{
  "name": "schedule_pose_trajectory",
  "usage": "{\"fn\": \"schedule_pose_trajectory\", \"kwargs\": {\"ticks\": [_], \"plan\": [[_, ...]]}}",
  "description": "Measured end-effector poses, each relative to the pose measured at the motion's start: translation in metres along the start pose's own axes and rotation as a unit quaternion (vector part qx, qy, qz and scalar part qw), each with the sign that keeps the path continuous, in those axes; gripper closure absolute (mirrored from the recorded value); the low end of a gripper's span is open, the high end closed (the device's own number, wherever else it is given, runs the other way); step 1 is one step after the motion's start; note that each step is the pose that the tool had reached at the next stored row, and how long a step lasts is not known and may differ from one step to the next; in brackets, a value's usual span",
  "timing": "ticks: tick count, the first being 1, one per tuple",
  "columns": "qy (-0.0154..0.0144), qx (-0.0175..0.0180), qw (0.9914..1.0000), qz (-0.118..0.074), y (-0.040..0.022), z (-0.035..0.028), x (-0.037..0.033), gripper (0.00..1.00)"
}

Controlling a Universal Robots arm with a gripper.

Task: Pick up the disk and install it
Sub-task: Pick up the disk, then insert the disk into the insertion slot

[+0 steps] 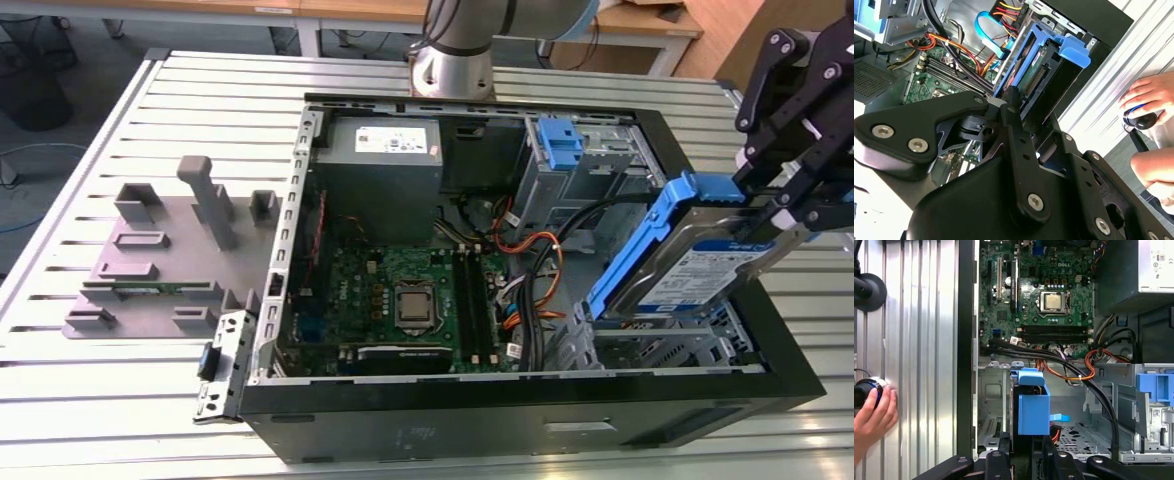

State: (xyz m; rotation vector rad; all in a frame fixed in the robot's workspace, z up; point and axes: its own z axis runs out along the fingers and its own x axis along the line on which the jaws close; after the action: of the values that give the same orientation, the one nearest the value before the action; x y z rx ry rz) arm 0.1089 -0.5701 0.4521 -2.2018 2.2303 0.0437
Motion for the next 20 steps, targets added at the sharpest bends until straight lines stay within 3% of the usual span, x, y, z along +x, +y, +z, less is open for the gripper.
{"fn": "schedule_pose_trajectory", "kwargs": {"ticks": [20], "plan": [[0.0001,0.0004,1.00000,0.000,0.0003,0.0040,0.0002,0.65]]}}
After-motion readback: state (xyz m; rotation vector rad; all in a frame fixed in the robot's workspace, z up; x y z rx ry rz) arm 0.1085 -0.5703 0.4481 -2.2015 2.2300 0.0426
